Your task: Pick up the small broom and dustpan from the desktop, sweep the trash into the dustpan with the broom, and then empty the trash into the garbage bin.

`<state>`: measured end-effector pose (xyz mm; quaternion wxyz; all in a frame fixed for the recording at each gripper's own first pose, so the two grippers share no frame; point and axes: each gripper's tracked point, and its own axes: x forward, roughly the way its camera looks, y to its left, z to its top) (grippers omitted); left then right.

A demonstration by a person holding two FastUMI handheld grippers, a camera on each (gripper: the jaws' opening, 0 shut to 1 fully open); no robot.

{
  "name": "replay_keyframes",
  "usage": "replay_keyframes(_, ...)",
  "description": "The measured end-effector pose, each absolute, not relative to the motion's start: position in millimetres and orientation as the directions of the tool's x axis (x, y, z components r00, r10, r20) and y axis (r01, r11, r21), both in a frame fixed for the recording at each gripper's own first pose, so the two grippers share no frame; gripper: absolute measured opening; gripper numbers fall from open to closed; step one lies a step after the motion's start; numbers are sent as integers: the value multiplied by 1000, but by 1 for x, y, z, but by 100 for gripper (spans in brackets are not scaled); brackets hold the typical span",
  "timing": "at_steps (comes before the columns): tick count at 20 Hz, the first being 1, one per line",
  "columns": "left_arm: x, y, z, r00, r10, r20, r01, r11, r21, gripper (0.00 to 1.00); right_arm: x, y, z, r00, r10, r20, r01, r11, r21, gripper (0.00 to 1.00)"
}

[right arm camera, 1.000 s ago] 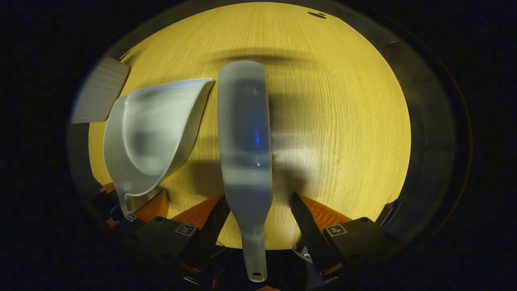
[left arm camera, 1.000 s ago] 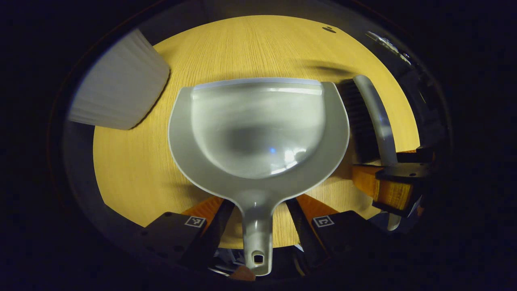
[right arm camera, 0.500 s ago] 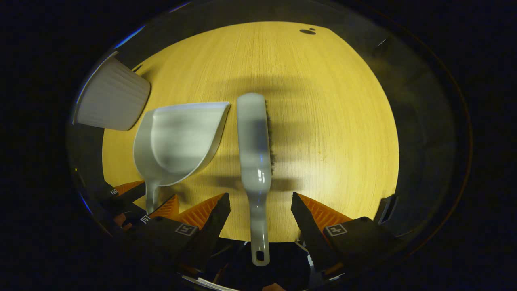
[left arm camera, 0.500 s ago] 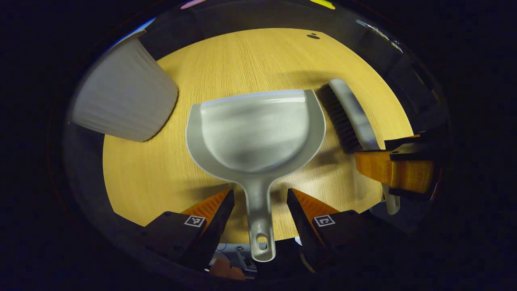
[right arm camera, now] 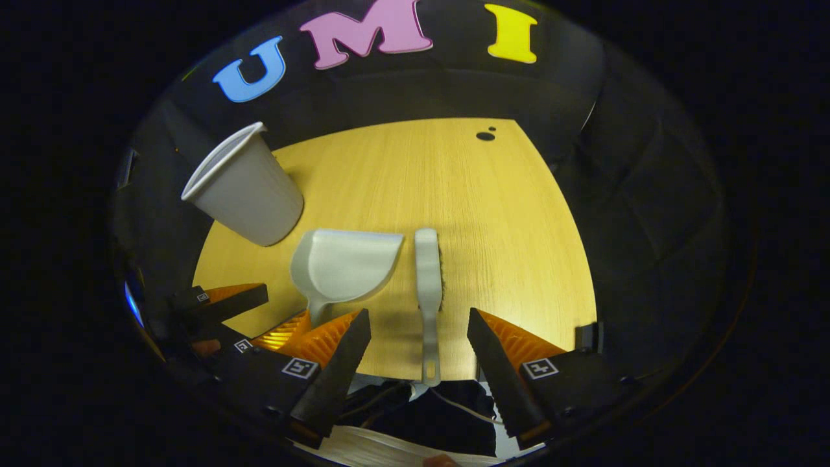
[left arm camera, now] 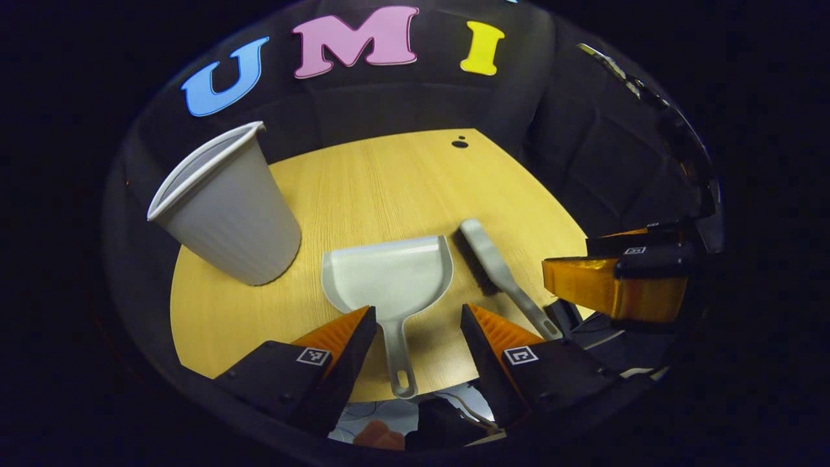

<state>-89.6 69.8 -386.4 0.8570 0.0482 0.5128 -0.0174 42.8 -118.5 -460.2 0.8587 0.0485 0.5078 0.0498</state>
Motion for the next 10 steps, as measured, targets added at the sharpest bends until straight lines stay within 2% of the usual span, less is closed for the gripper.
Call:
replay_keyframes(5, -99, 87, -314, 732, 49, -679, -9, 998, 63, 80, 71, -116, -377, 722, 118, -682, -89, 993, 78, 98)
replay_keyframes(8, -108, 89, -278, 821, 70, -567, -39, 997, 67, 80, 89, -109, -325, 838, 119, -532, -105, 993, 57, 97)
replay_keyframes(10, -118, 85, -259, 871, 72, -486, -44, 997, 69, 81, 94, -104, -302, 880, 114, -462, -111, 993, 35, 97)
